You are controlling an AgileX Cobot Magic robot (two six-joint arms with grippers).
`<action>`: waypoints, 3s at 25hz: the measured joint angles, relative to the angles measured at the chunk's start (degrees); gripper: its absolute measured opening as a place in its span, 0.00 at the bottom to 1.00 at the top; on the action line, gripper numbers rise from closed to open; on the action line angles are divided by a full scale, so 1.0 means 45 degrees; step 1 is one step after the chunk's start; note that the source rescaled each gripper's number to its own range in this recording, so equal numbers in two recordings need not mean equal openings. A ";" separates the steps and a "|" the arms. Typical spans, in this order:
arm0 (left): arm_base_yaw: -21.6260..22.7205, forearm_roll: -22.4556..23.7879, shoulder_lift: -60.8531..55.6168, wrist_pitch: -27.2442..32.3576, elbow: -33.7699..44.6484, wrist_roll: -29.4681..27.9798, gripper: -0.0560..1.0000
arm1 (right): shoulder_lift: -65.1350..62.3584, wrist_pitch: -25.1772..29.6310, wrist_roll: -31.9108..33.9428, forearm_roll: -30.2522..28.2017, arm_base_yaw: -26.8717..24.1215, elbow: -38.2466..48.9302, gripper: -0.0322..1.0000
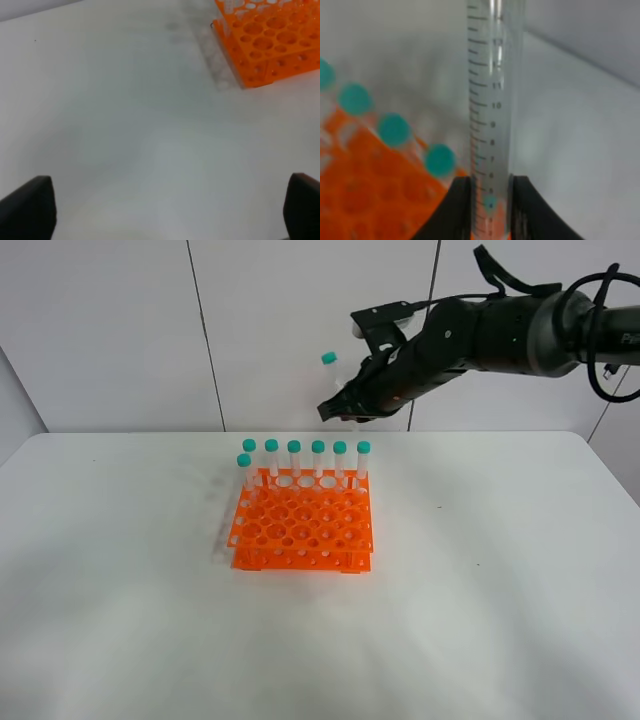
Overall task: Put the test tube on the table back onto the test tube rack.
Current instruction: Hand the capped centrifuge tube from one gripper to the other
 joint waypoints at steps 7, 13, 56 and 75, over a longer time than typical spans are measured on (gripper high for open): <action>0.0000 0.0000 0.0000 0.0000 0.0000 0.0000 1.00 | -0.0811 -0.3510 -0.0317 0.0054 0.1358 0.2454 0.06; 0.0000 0.0000 0.0000 0.0000 0.0000 0.0000 1.00 | -0.2320 -0.6448 -0.0317 0.0040 0.1650 0.5509 0.06; 0.0000 -0.0015 0.0000 0.0000 0.0000 0.0000 1.00 | -0.5628 -1.4629 0.7788 -0.7279 0.1861 1.3969 0.06; 0.0000 -0.0002 0.0000 0.0000 0.0000 0.0000 1.00 | -0.5628 -1.4110 0.6953 -0.7489 0.1861 1.4035 0.06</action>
